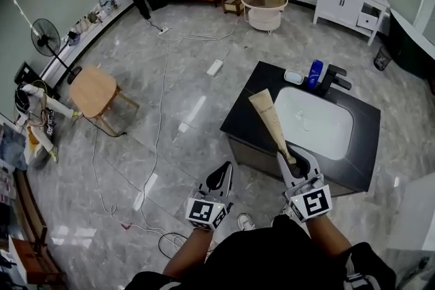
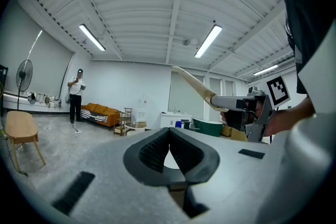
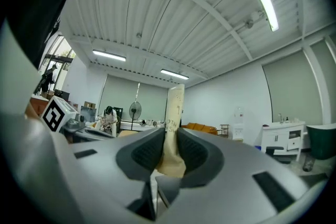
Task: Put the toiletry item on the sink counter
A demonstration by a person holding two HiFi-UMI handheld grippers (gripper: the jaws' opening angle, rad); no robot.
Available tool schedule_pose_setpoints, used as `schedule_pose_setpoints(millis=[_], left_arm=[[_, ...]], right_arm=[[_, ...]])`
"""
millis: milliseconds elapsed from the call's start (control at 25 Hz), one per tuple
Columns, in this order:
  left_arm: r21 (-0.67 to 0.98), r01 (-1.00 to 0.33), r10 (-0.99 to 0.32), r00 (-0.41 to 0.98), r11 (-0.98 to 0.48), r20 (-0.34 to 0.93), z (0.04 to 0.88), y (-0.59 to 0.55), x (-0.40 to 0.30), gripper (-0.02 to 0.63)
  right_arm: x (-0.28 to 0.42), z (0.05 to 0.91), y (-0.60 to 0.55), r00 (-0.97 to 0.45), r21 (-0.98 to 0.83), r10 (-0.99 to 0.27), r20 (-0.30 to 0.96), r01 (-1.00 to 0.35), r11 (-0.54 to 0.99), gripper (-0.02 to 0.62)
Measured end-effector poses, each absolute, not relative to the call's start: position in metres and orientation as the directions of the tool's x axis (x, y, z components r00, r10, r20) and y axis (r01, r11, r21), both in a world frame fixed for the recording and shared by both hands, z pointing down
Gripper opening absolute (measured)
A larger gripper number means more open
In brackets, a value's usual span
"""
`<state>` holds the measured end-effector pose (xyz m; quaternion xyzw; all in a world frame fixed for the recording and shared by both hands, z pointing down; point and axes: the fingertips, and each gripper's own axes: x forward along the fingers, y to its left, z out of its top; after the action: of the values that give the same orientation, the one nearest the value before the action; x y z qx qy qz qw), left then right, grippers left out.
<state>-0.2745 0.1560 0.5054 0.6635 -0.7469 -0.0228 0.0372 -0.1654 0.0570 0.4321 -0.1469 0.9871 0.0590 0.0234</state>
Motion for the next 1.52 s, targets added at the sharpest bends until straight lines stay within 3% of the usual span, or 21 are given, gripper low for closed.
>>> schedule_pose_setpoints(millis=[440,1520], left_arm=[[0.101,-0.994,-0.999,0.052,-0.052,-0.002,0.493,0.058,-0.219,0.009],[0.091,-0.935,-0.938,0.347,-0.344,0.022,0.499,-0.144,-0.061,0.009]], right_arm=[[-0.089,0.442,-0.026,-0.874,0.167,-0.485,-0.013,-0.48,0.861,0.078],[0.089,0.444,-0.19,-0.681,0.122,-0.732,0.009,-0.726,0.677,0.078]])
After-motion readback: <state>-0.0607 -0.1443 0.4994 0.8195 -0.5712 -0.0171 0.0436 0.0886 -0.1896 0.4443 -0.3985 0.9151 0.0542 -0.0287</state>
